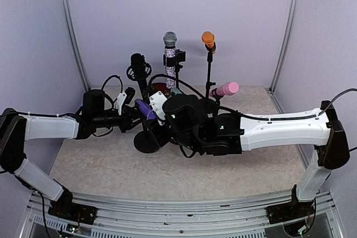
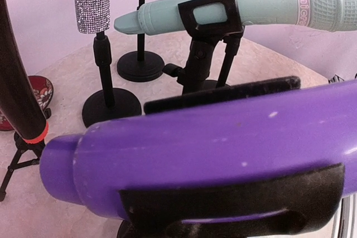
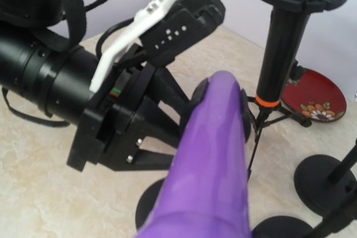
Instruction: Remove the microphone from the stand
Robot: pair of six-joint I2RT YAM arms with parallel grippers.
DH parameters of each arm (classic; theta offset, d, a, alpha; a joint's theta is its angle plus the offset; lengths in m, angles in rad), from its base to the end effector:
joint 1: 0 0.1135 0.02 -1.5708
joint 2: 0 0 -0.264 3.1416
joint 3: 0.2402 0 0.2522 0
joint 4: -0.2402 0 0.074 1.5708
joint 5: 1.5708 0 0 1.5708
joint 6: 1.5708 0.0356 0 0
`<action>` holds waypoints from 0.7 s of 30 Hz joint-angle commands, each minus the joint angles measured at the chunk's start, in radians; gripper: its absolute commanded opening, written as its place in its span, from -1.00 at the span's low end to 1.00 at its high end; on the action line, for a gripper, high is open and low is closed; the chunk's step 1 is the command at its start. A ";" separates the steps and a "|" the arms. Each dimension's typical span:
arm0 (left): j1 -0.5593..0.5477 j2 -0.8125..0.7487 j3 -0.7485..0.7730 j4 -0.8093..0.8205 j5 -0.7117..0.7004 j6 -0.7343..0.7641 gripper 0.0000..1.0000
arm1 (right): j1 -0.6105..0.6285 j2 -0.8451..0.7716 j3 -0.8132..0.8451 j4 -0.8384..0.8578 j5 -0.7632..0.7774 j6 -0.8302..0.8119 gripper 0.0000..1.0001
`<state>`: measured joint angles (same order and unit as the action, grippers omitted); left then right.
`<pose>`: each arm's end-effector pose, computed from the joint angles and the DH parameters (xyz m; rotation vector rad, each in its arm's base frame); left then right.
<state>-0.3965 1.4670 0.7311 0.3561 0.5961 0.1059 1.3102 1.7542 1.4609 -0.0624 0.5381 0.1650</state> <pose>0.2788 -0.1384 0.2178 0.8633 1.7583 -0.7711 0.1253 0.3992 0.3233 -0.7120 1.7663 0.4929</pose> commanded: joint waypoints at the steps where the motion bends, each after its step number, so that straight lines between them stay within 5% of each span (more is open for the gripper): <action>1: 0.084 0.048 0.002 -0.125 -0.470 -0.044 -1.00 | 0.104 -0.221 0.018 0.027 0.045 0.029 -1.00; 13: 0.060 0.053 0.012 -0.151 -0.429 -0.039 -1.00 | 0.150 -0.279 0.014 -0.050 0.114 0.032 -1.00; 21: 0.065 -0.057 0.027 -0.309 -0.008 0.052 -0.82 | 0.137 -0.192 0.119 -0.127 0.126 0.020 -1.00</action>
<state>-0.3332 1.4631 0.7544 0.2420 0.3458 0.0975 1.4578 1.4948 1.4967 -0.1276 0.6487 0.1844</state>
